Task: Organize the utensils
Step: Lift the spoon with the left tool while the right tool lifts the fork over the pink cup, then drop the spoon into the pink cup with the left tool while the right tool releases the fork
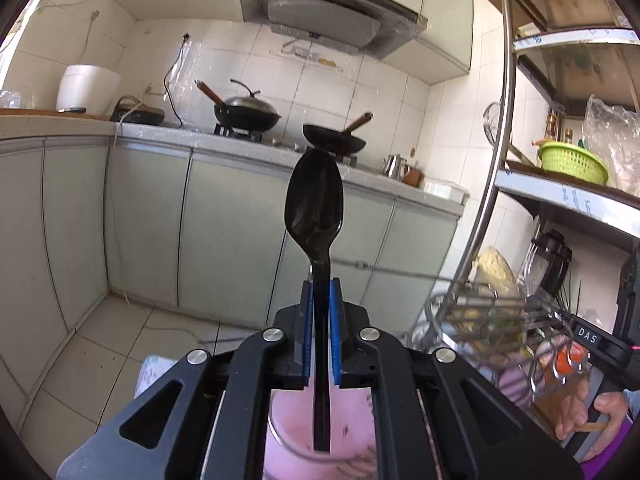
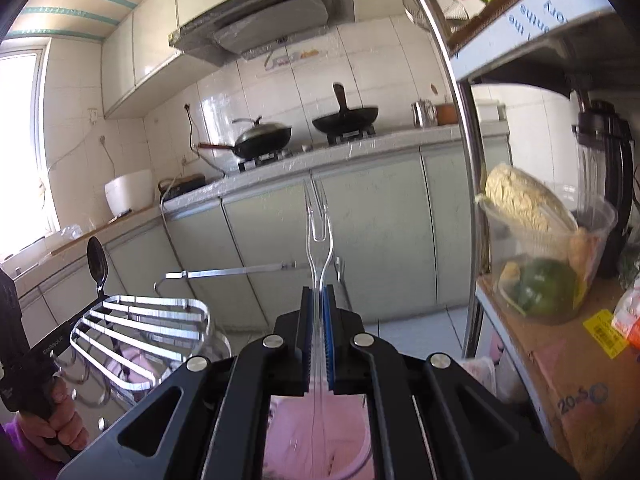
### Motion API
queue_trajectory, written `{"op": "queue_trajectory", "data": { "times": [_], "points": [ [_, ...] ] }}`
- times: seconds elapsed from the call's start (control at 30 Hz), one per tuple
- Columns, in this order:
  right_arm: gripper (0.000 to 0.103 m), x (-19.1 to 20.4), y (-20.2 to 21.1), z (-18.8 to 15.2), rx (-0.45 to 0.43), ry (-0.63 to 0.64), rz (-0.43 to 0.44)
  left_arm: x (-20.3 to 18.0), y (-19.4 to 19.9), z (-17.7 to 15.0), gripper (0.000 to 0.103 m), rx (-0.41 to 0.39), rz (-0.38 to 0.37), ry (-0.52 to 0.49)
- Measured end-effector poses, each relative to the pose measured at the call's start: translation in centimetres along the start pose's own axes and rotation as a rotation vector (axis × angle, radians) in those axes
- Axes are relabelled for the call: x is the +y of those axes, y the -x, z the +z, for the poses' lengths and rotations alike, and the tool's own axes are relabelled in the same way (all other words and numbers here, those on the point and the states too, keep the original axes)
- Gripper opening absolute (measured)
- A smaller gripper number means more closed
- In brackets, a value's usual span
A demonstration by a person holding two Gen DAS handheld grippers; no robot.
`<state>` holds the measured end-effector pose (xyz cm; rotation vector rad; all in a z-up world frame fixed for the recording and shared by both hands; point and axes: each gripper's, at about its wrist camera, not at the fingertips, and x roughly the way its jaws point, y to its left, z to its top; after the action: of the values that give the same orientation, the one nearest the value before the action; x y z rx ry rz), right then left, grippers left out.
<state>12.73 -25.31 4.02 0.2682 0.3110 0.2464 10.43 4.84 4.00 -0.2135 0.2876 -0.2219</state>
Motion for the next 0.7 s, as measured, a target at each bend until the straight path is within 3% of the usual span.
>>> {"op": "queue_trajectory", "data": {
  "times": [0.23,0.37,0.43,0.5,0.7],
  "points": [
    [0.005,0.2,0.0,-2.2,0.117,0.006,-0.037,0.4,-0.2,-1.5,0.007,0.136,-0.002,0.028],
    [0.006,0.3,0.0,-2.8,0.17,0.016,-0.053,0.4,0.1,-1.6,0.008,0.157,0.018,0.024],
    [0.009,0.3,0.0,-2.8,0.184,0.021,-0.052,0.4,0.1,-1.5,0.016,0.174,0.027,0.022],
    [0.02,0.6,0.1,-2.7,0.198,0.031,-0.052,0.3,0.2,-1.4,0.028,0.187,0.029,0.021],
    [0.024,0.9,1.5,-2.5,0.193,0.028,-0.053,0.1,1.6,-1.2,0.034,0.184,0.046,-0.004]
  ]
}}
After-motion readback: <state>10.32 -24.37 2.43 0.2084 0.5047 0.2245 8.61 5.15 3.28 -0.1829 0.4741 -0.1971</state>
